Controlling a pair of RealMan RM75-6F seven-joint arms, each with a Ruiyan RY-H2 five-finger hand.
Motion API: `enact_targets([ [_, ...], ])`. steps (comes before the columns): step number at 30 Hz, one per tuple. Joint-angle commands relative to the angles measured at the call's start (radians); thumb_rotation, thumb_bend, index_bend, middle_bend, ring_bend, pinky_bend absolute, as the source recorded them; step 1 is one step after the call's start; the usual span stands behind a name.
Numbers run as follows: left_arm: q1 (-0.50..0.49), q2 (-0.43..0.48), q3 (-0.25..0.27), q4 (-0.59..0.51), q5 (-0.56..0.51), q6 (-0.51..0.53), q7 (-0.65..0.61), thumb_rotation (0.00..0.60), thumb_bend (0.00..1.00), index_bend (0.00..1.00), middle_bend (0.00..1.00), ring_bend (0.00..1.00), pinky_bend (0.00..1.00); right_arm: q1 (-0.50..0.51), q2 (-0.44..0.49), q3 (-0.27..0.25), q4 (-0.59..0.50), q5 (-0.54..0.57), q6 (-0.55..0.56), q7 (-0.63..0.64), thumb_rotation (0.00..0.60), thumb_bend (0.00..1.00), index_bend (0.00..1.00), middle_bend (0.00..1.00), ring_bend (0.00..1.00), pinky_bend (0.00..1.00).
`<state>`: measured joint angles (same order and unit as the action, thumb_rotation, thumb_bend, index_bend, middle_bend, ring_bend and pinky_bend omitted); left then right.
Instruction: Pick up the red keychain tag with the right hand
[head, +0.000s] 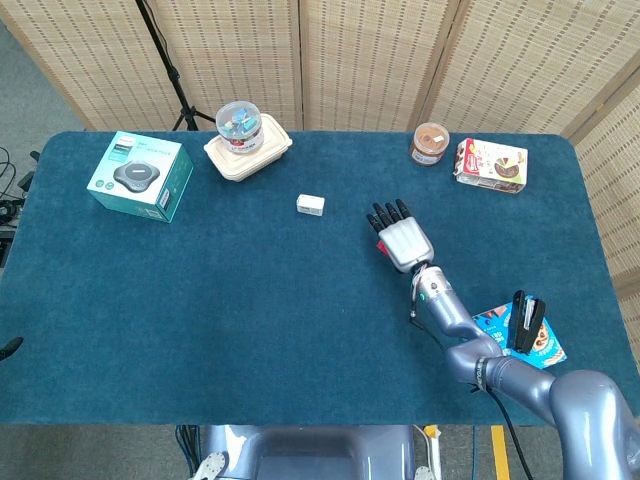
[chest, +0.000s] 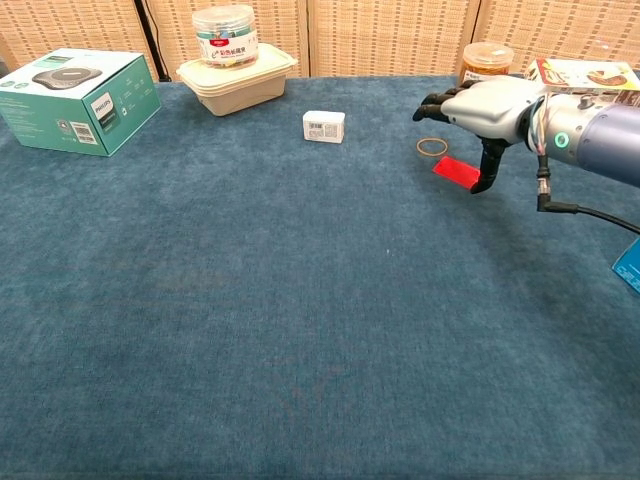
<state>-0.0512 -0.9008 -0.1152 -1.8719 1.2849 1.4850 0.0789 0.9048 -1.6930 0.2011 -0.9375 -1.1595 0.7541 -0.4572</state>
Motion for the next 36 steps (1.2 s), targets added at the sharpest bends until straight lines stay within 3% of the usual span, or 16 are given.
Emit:
enact_targets([
  [1, -0.002, -0.001, 0.0, 0.0, -0.002, -0.002, 0.003, 0.6, 0.0, 0.0, 0.0, 0.0, 0.0, -0.005, 0.011, -0.01, -0.006, -0.013, 0.005, 0.007, 0.6, 0.0, 0.0, 0.0, 0.0, 0.0],
  [19, -0.006, -0.007, 0.004, -0.008, -0.001, -0.001, 0.025, 0.6, 0.0, 0.0, 0.0, 0.0, 0.0, -0.006, -0.018, -0.034, 0.07, -0.059, 0.018, 0.068, 0.6, 0.0, 0.0, 0.0, 0.0, 0.0],
  [36, -0.014, -0.003, 0.001, -0.002, -0.013, -0.016, 0.012, 0.6, 0.0, 0.0, 0.0, 0.0, 0.0, 0.022, -0.116, 0.005, 0.225, -0.066, 0.04, 0.136, 0.6, 0.0, 0.0, 0.0, 0.0, 0.0],
])
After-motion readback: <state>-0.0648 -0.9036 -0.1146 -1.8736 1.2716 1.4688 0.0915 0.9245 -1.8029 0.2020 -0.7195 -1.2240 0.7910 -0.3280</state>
